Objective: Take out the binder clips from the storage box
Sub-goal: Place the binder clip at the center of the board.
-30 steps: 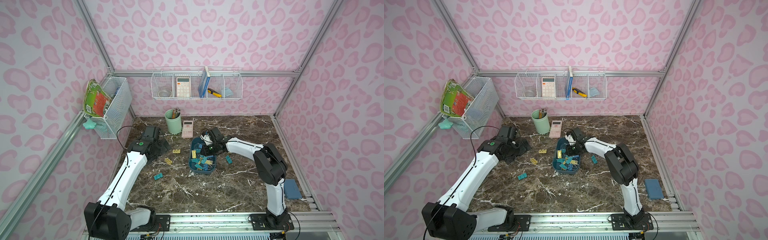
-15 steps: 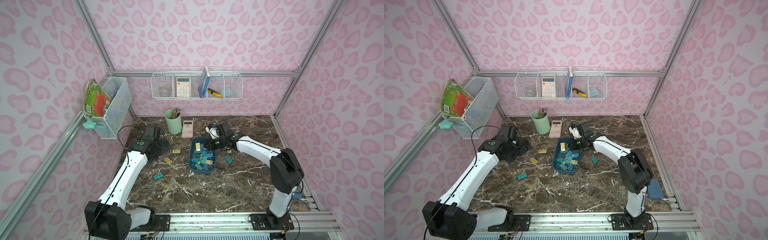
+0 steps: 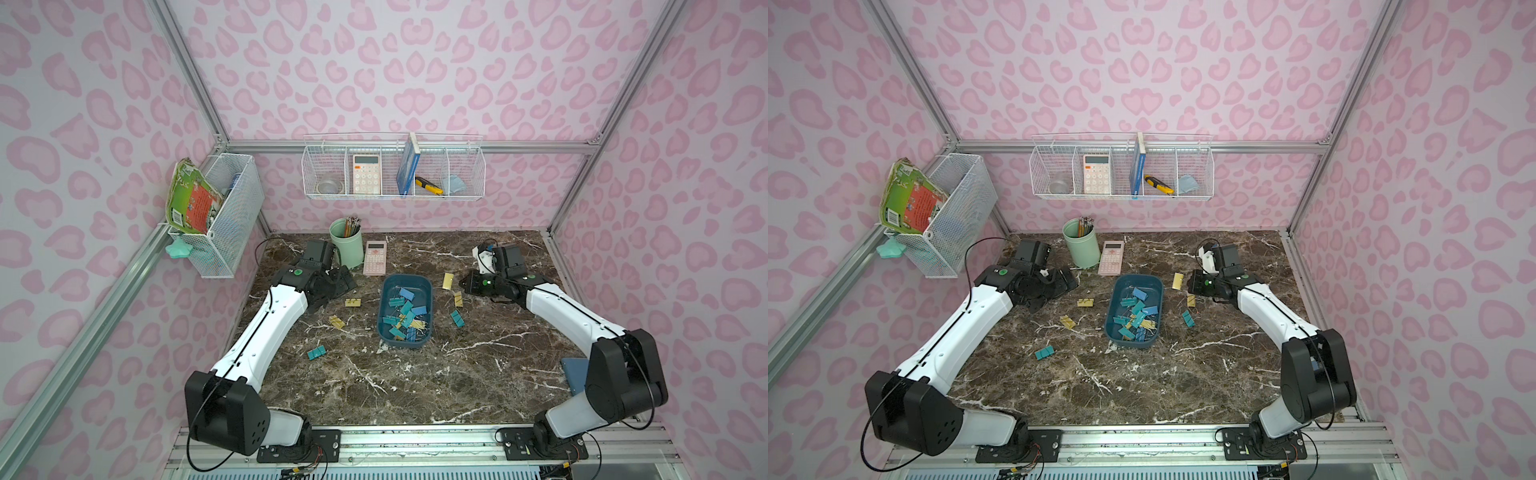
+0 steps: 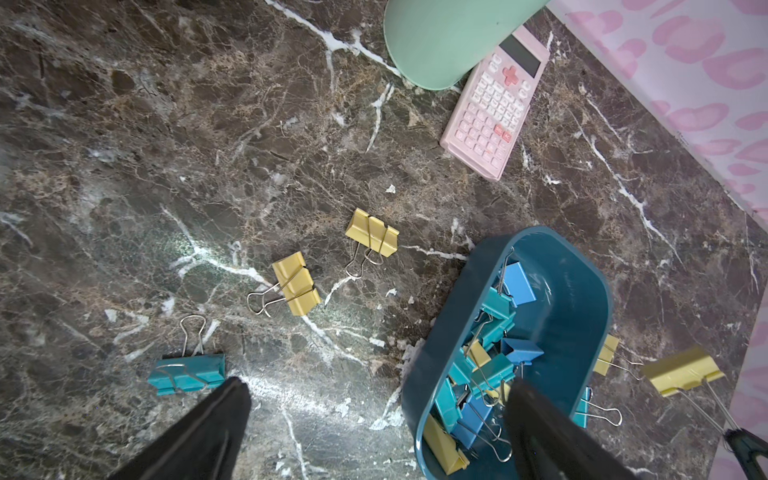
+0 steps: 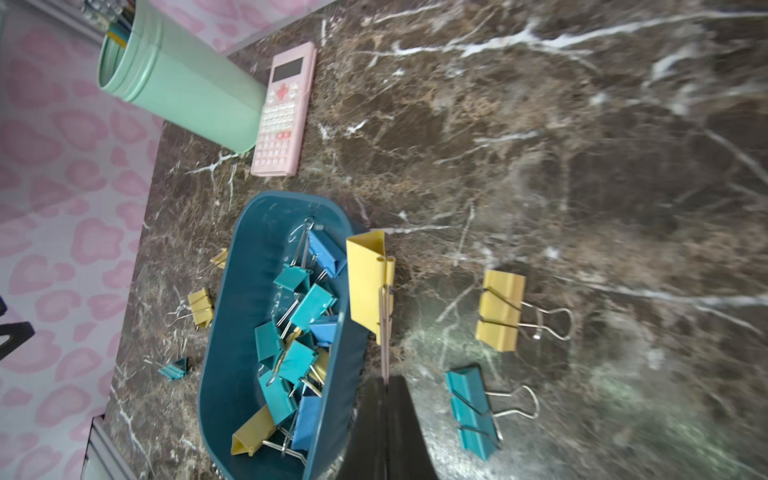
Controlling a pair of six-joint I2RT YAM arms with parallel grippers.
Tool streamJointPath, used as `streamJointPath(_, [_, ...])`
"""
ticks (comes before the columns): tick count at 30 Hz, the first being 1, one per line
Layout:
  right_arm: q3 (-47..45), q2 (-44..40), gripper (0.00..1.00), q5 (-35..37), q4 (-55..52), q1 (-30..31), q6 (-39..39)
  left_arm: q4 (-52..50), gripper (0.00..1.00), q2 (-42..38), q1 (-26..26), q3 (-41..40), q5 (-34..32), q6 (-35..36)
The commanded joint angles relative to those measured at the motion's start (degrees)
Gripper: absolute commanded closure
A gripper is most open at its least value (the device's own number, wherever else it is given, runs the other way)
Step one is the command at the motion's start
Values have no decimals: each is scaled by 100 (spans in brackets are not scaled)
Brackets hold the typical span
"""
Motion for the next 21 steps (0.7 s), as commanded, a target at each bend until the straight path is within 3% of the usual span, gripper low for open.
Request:
streamJointPath(1, [-309,-292,100,109,90,-387,-4,60,1,93,-27,119,35,113])
streamJointPath(9, [-1369,-886,100,105,333,-1434,89,81,1,318,-72,306,105,157])
streamJointPath(21, [-1689,-235,100,-213,1006,-1540,277,14,1,284,-89,321,70,183])
